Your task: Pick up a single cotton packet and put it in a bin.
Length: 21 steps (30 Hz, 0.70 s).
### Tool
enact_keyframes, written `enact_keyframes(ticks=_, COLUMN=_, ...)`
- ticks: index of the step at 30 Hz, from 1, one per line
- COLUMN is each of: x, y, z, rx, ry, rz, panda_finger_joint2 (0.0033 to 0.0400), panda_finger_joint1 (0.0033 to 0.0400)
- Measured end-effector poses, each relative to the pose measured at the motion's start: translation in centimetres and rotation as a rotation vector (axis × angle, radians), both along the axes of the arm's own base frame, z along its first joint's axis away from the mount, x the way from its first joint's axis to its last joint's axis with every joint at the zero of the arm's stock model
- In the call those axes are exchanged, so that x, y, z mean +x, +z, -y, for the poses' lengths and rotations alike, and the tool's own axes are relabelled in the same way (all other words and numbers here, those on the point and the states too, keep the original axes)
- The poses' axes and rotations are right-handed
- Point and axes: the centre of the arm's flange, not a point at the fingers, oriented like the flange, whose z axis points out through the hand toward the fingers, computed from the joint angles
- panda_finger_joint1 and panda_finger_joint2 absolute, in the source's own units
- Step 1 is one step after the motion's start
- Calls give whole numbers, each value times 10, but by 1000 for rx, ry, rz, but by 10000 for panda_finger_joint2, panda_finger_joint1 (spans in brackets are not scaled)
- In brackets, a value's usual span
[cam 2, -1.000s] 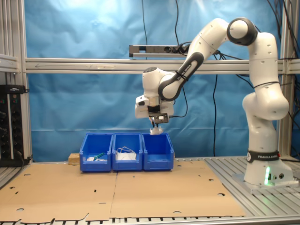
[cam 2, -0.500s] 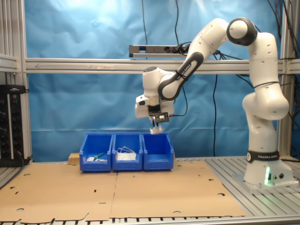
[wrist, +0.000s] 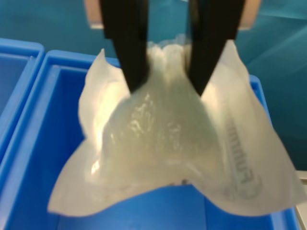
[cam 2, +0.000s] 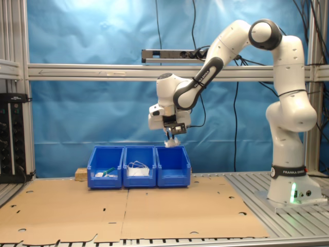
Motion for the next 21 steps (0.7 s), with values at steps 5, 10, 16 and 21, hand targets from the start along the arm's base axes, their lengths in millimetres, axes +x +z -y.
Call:
enact_keyframes(ticks=5, x=0, y=0, z=0, rx=1, ry=6, rz=-2, panda_finger_joint2=93, panda_finger_joint1=93)
enact_keyframes(ticks=10, x=0, y=0, z=0, rx=1, ry=8, rz=-3, panda_finger_joint2=190, panda_finger_joint1=190)
enact_keyframes(ticks=16, x=0, y=0, z=0, rx=2, ry=11, rz=-4, panda_finger_joint2=280, panda_finger_joint1=280)
enact_keyframes(ticks=21, x=0, y=0, z=0, rx=2, ry=17, rz=-6, panda_finger_joint2=280, panda_finger_joint1=280)
